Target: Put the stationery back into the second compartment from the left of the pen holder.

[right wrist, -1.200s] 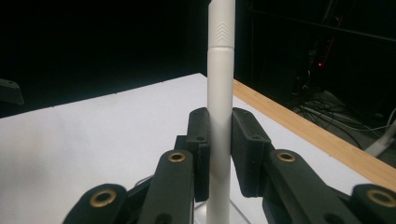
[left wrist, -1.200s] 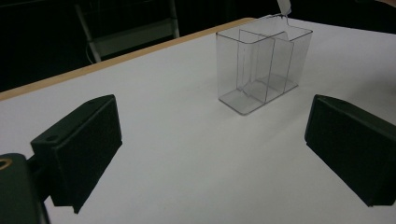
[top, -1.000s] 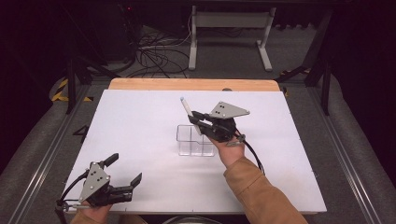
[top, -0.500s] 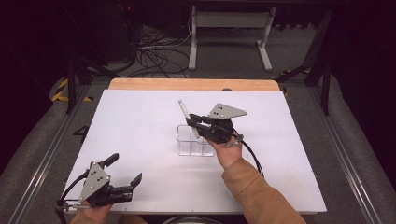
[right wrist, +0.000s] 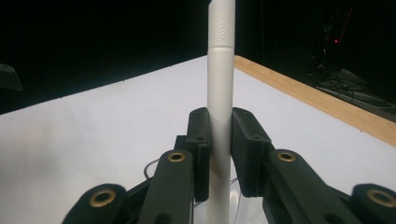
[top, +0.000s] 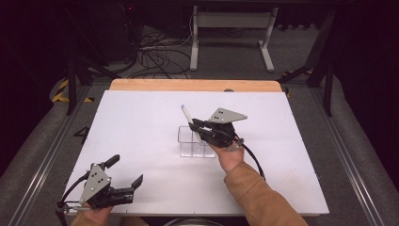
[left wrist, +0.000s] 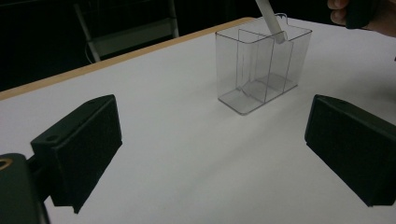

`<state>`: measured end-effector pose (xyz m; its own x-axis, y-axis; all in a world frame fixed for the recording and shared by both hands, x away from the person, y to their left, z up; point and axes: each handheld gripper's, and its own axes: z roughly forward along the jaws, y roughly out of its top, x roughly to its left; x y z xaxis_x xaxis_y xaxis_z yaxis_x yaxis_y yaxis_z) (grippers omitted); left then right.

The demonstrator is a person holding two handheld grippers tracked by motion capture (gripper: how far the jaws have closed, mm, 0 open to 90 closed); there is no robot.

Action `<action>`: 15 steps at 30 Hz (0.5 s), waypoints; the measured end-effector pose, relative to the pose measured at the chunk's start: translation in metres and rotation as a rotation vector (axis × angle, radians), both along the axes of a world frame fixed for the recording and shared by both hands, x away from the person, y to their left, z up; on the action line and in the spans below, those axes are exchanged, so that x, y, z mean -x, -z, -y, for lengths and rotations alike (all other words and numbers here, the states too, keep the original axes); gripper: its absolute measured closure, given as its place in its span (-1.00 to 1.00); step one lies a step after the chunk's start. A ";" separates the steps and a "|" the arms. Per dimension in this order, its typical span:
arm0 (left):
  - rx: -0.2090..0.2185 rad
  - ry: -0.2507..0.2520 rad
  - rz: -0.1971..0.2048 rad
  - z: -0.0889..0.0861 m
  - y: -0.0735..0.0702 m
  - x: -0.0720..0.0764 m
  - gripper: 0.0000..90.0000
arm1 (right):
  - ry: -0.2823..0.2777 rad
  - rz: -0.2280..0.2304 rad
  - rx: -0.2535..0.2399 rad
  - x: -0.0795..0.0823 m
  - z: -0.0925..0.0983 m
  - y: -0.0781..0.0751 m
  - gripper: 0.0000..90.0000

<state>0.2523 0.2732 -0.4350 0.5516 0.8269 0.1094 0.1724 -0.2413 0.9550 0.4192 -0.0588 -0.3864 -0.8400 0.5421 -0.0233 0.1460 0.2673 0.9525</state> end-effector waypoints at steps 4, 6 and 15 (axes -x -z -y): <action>-0.003 0.000 0.001 0.000 0.000 0.000 -0.90 | 0.006 -0.010 0.003 0.000 0.002 0.003 0.73; -0.003 0.001 0.000 0.000 0.000 0.000 -0.90 | 0.006 -0.017 0.002 -0.001 0.002 0.004 0.73; -0.005 0.003 0.000 0.000 0.000 0.000 -0.90 | 0.008 -0.026 0.022 0.001 0.001 0.010 0.73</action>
